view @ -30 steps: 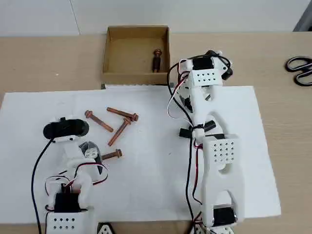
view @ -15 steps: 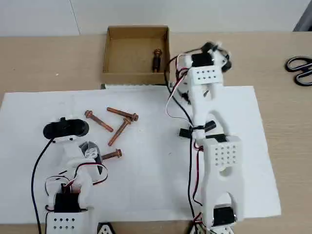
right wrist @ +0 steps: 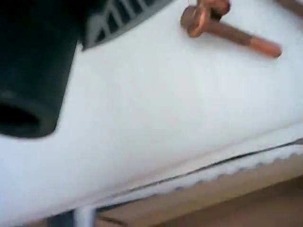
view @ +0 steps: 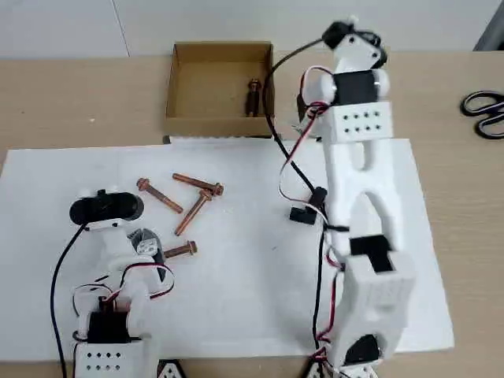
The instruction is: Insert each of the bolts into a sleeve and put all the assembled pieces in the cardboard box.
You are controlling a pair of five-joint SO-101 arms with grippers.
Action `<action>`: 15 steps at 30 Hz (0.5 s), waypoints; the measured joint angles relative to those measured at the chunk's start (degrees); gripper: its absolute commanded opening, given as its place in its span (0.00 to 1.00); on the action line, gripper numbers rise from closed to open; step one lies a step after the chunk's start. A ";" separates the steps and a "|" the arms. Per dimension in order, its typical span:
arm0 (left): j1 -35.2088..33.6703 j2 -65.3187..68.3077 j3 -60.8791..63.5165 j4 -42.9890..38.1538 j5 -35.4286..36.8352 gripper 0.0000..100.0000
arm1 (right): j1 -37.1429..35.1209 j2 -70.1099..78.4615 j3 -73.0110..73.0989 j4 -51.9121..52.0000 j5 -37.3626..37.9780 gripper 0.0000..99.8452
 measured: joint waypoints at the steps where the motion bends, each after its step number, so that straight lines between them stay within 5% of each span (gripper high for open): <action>1: 0.00 0.00 0.00 0.00 0.00 0.01 | -0.62 -2.81 0.88 0.00 1.67 0.00; 15: 0.00 0.00 0.00 0.09 6.59 0.01 | -9.05 -38.33 39.82 -0.97 7.74 0.00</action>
